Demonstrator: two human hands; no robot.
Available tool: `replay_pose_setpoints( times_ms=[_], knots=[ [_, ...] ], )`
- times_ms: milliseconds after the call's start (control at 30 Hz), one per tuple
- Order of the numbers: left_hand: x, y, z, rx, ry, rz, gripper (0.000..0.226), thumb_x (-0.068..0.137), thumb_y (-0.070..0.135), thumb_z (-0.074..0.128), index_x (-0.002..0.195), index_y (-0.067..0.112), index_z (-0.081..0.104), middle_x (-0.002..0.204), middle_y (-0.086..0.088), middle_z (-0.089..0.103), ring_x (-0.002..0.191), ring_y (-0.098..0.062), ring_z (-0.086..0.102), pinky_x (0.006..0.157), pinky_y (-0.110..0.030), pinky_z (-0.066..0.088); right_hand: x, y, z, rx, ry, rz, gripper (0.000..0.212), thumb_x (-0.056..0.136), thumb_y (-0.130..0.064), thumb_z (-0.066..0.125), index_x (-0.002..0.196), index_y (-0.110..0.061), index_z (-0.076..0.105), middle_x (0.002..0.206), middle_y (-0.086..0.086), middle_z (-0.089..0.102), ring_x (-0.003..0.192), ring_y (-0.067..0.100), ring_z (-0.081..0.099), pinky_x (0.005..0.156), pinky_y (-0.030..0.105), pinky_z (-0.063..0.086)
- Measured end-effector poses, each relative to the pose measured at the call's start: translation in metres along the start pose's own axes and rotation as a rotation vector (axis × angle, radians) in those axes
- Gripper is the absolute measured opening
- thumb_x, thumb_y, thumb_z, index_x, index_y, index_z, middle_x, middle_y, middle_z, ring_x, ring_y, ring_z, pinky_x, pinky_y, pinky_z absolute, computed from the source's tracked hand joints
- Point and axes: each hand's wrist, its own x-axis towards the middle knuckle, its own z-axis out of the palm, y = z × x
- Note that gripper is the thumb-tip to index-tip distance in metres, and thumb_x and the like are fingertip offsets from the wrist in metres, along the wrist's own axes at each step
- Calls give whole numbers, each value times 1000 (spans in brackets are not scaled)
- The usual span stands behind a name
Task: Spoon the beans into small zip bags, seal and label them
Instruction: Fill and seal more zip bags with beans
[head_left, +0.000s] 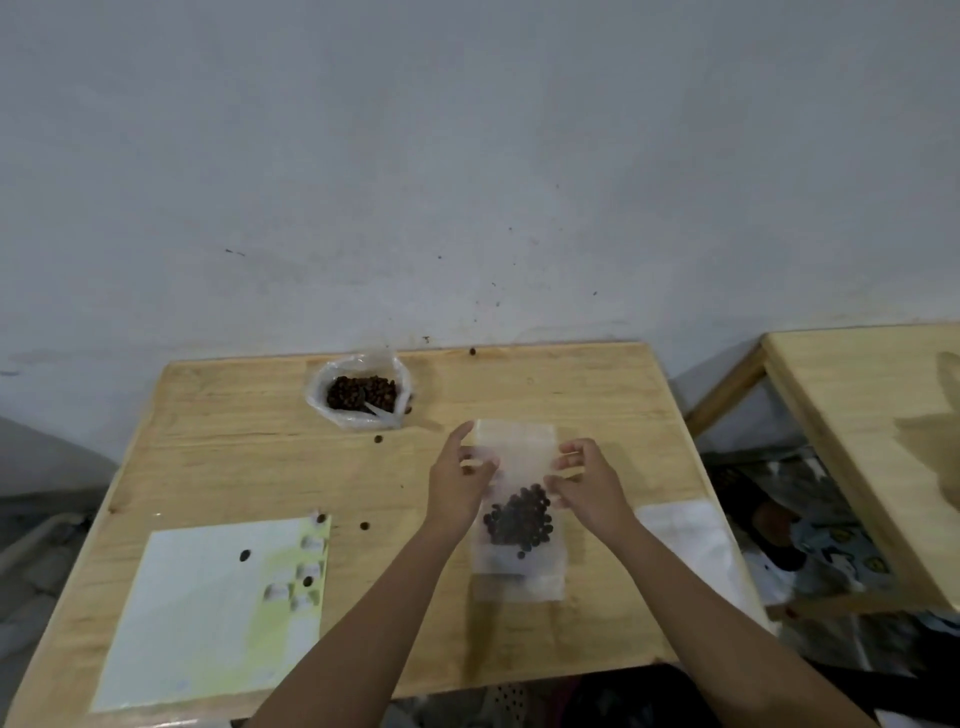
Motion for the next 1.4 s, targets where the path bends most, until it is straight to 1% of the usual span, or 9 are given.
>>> replay_pose_setpoints(
  times_ms=[167,267,433,600,800,933,1033,1233,1400],
  knots=[
    [-7,-19,8,176,27,14,58,84,2,66,136,11,42,103,-6,55,81,-11,53,65,-5,43,1,24,2,-92,-50,-15,37,83,-7,67,114,-9,47,96,7,55,85,24,58,70,30,48],
    [-9,-25,10,228,36,1,63,82,1,67,139,8,41,106,-4,54,93,-14,53,79,-17,45,0,30,3,-122,-76,-13,37,83,-8,67,113,-11,46,92,5,55,83,21,57,67,23,46],
    [-12,-28,13,332,46,-44,65,83,4,64,141,8,37,137,-13,47,125,-26,46,106,-41,39,-1,36,7,-210,-106,-43,39,82,-11,66,115,-15,46,83,-5,53,74,9,53,58,17,40],
    [-7,-26,16,560,19,4,64,85,11,63,141,4,33,138,-15,39,127,-28,38,106,-32,33,-3,37,7,-258,-98,-86,38,81,-14,67,115,-12,51,99,-3,49,81,7,50,60,8,35],
    [1,-2,37,592,44,221,52,90,22,60,136,7,42,137,-11,37,129,-24,31,102,-22,25,-4,38,-34,-237,79,-137,28,83,-13,66,110,-12,58,107,-1,52,87,11,54,74,16,43],
    [-6,11,75,528,-159,336,48,90,32,60,131,12,47,131,-3,39,126,-16,33,100,-20,27,-6,58,-77,-229,315,-71,21,82,-8,67,102,-7,61,102,8,58,82,16,54,72,17,38],
    [-19,3,109,557,-312,340,51,89,36,60,133,15,44,132,-1,39,125,-15,35,101,-20,29,-18,85,-104,-228,434,40,21,84,-10,65,104,-5,61,104,11,57,91,24,57,75,20,37],
    [-49,-33,153,732,-561,266,88,78,43,68,147,15,21,150,-2,22,138,-18,21,113,-30,24,-42,128,-124,-329,384,303,38,86,-24,61,120,-8,55,123,15,46,114,33,45,94,40,41],
    [-56,-47,164,937,-599,316,103,73,52,70,149,14,11,155,-4,9,142,-21,8,115,-31,14,-50,135,-121,-271,392,330,38,83,-25,63,117,-11,54,120,10,44,111,30,43,93,42,43]
  ],
)
